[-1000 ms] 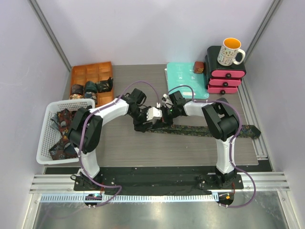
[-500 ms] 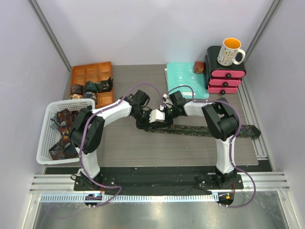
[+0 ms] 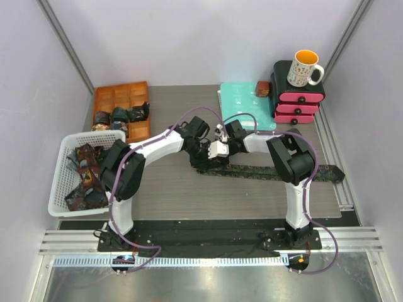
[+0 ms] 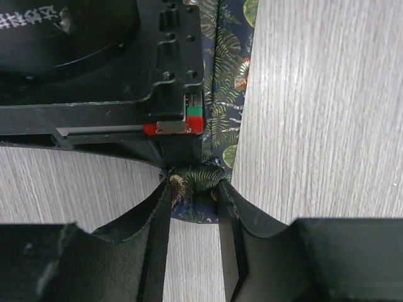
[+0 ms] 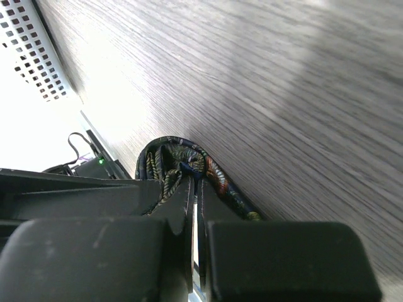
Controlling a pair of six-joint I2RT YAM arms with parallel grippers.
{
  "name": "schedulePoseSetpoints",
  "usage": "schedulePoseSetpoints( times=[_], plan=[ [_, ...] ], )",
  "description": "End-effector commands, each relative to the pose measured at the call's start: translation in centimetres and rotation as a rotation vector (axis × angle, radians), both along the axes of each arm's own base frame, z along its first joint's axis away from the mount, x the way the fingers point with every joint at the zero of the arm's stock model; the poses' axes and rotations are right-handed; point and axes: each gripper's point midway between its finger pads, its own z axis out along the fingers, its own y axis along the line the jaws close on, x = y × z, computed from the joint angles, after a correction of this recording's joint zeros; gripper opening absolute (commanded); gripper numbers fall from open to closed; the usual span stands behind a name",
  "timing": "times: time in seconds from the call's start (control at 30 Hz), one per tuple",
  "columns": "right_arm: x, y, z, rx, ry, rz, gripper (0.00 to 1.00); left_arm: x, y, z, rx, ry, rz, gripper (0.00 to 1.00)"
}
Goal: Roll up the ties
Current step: Roll the tie at the center of the board.
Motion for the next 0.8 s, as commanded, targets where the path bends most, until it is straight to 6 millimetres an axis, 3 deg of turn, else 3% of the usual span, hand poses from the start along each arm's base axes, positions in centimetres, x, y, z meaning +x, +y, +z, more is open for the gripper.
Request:
schedulePoseSetpoints(
  times=[0.0, 0.23, 0.4, 0.67, 0.77],
  plan=[
    [0.6, -0.4, -1.3, -0.032, 0.005, -0.045, 0.01, -0.3, -1.1, -1.3, 0.028, 0.027, -0.001, 0.33],
    [1.2, 0.3, 1.6, 0.042, -0.006, -0.052, 0.03, -2.1, 1.5, -3.9, 0.152, 0.068, -0.022, 0.31],
    [1.4, 0.4, 4.6, 0.072, -0.032, -0.035, 0.12, -2.1, 2.6, -4.9, 0.221, 0.071, -0.018, 0.3],
    [1.0, -2.2, 5.5, 0.058, -0.009, -0.053, 0.26, -2.0, 3.1, -5.8, 0.259, 0.079, -0.026, 0.3],
    [0.9, -2.2, 5.9, 0.07, -0.015, -0.05, 0.34, -2.0, 3.1, -5.8, 0.261, 0.081, -0.026, 0.31]
  ],
)
